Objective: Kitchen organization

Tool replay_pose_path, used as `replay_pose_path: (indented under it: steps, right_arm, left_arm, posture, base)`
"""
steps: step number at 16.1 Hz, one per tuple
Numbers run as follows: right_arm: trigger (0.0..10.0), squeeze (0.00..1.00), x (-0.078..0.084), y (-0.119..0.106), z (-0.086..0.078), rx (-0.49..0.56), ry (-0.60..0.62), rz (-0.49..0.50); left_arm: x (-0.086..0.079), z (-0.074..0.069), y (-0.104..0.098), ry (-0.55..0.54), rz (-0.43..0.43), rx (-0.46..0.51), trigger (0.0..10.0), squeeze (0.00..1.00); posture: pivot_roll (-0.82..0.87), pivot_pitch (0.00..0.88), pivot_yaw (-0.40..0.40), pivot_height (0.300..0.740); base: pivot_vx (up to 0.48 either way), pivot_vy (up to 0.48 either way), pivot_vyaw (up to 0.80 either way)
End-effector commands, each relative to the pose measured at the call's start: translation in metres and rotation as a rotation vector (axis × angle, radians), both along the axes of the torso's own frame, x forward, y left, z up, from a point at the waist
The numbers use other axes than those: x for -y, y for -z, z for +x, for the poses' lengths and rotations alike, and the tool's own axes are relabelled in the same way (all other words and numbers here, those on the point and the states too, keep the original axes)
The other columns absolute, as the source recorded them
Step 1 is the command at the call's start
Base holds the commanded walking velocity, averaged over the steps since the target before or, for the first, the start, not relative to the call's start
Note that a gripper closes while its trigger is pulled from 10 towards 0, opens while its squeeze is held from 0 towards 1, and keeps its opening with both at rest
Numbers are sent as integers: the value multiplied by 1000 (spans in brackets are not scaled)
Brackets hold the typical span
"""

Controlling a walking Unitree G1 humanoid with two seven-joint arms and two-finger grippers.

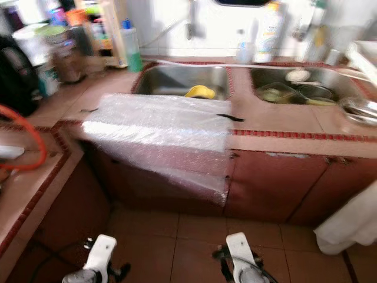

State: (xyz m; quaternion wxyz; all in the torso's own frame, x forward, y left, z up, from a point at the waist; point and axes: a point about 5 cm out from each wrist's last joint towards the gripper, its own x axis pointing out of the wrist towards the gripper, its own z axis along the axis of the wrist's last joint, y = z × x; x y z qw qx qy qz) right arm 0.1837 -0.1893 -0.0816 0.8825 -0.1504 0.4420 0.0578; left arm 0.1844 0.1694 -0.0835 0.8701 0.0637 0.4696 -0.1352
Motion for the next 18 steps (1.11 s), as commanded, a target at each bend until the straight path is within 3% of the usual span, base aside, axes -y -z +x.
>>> replay_pose_path:
  steps: [1,10,18]
  right_arm:
    - [10000,0,-1,2,-4,-21,-16,-2]
    - [10000,0,-7,7,-11,-57,-53,26]
    - [10000,0,-8,10,-17,-77,-94,13]
  left_arm:
    - [5,2,0,56,15,-4,10000,0]
    - [19,2,1,128,-26,-42,10000,0]
    - [13,-5,3,171,-18,-51,10000,0]
  posture:
    - [-44,0,63,740]
    - [-55,0,73,740]
    - [-56,0,77,740]
  base:
    - [0,0,-725]
    - [0,0,-717]
    - [0,-405,-716]
